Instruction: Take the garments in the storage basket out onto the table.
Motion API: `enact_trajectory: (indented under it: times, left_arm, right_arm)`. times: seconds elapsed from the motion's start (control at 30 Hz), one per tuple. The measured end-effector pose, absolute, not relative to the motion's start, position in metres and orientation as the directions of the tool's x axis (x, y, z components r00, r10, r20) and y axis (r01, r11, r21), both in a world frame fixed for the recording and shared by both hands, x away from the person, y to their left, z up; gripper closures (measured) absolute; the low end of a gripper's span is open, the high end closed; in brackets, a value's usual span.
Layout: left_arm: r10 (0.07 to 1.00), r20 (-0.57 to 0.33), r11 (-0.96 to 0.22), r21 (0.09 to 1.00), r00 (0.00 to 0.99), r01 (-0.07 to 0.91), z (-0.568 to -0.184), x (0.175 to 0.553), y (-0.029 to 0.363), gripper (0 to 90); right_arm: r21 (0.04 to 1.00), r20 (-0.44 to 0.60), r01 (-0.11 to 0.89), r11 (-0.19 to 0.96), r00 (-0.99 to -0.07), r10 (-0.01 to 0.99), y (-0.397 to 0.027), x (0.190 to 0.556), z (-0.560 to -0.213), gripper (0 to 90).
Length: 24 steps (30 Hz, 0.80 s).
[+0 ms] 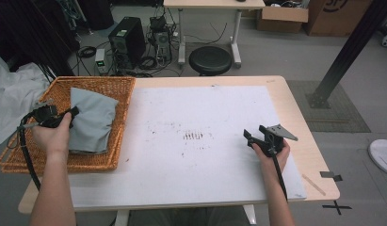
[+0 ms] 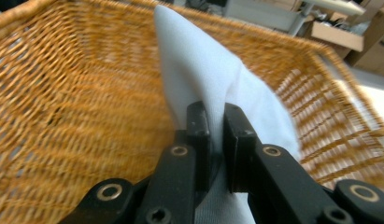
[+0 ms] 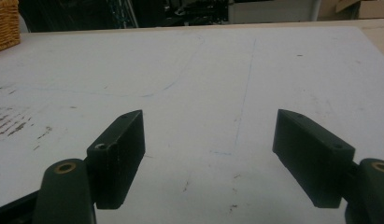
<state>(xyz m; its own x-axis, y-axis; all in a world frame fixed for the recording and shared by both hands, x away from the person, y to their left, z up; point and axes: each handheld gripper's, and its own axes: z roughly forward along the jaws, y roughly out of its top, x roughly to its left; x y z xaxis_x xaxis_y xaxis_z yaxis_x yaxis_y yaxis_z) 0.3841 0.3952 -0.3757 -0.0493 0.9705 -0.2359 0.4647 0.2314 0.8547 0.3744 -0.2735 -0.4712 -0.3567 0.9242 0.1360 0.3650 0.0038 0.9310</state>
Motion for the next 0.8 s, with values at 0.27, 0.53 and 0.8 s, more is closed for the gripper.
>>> enact_trajectory:
  times: [0.27, 0.53, 0.8]
  left_arm:
    - [0.981, -0.194, 0.181, 0.877, -0.016, 0.444, -0.347, 0.386, 0.368, 82.9]
    - [0.986, -0.165, 0.150, 0.903, 0.002, 0.404, -0.325, 0.390, 0.339, 83.1]
    - [0.979, -0.191, 0.153, 0.920, 0.073, 0.361, -0.294, 0.395, 0.294, 83.2]
  right_arm:
    - [0.934, 0.131, 0.357, 0.008, -0.363, 0.923, -0.273, 0.374, -0.471, 25.4]
    - [0.934, 0.138, 0.356, 0.001, -0.364, 0.921, -0.274, 0.373, -0.471, 25.6]
    - [0.935, 0.140, 0.353, -0.001, -0.367, 0.920, -0.274, 0.373, -0.471, 25.6]
